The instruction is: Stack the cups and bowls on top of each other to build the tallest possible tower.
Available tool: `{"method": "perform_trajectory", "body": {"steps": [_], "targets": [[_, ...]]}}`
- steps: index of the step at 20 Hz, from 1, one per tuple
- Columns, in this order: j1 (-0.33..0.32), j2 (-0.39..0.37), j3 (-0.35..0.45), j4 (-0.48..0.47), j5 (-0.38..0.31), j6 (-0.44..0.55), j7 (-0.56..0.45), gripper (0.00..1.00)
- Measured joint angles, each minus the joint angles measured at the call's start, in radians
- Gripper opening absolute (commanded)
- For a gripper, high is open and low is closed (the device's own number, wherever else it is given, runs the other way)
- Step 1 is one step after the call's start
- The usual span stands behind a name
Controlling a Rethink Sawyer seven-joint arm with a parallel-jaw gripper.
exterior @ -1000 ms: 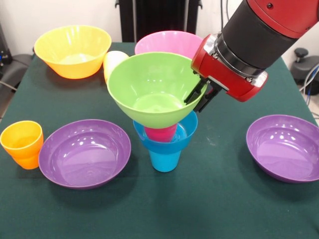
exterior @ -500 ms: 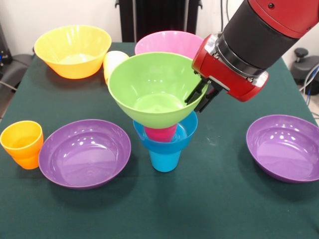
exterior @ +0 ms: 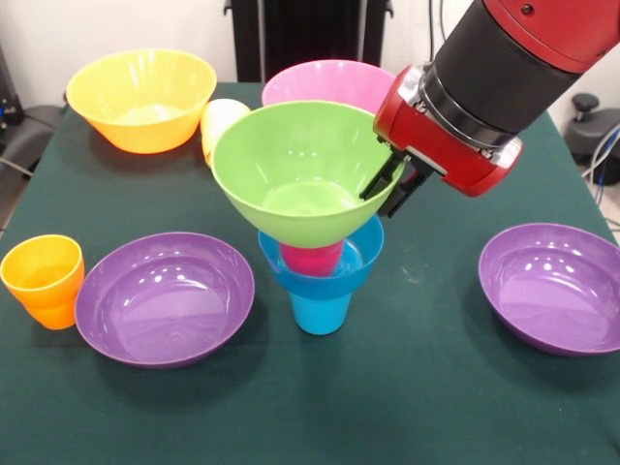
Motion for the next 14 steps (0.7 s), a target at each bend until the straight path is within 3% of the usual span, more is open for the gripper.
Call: {"method": "perform_trajectory", "body": {"steps": [14], "targets": [[0.003,-0.014,0.000,0.020,0.000,0.000,0.000,0.00]]}}
